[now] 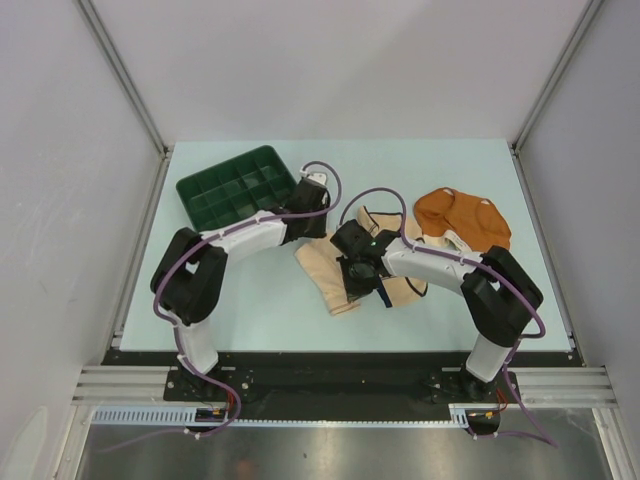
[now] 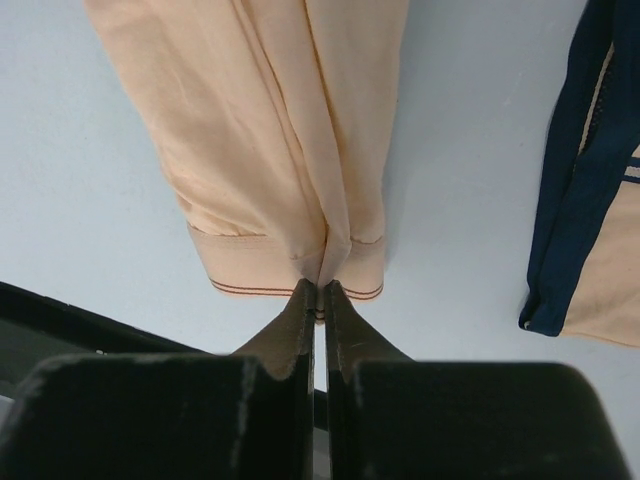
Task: Roll the underwear
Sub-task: Fold the underwear at the center of the board.
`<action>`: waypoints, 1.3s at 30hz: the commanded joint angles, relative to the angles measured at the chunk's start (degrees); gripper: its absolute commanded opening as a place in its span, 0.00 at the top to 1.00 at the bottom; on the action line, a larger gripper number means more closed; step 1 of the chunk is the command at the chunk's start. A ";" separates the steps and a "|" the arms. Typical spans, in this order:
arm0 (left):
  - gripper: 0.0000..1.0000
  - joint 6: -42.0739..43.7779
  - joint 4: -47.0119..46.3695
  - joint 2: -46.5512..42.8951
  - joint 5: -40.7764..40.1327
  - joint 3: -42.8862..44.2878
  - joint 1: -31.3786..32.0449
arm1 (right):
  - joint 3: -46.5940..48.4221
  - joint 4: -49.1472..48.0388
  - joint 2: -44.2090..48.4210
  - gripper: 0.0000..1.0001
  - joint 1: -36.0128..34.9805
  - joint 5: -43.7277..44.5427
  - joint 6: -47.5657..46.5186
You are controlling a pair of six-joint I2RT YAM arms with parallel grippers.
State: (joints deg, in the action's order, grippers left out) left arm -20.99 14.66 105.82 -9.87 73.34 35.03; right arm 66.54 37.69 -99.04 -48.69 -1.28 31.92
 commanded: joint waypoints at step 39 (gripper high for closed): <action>0.79 -6.87 -0.24 -3.87 2.75 -10.32 0.31 | 0.25 0.80 1.49 1.00 -1.32 1.19 0.86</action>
State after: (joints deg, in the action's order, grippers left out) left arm -28.47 15.92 103.61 -7.62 63.48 35.03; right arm 66.54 37.89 -99.04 -49.63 -0.86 31.97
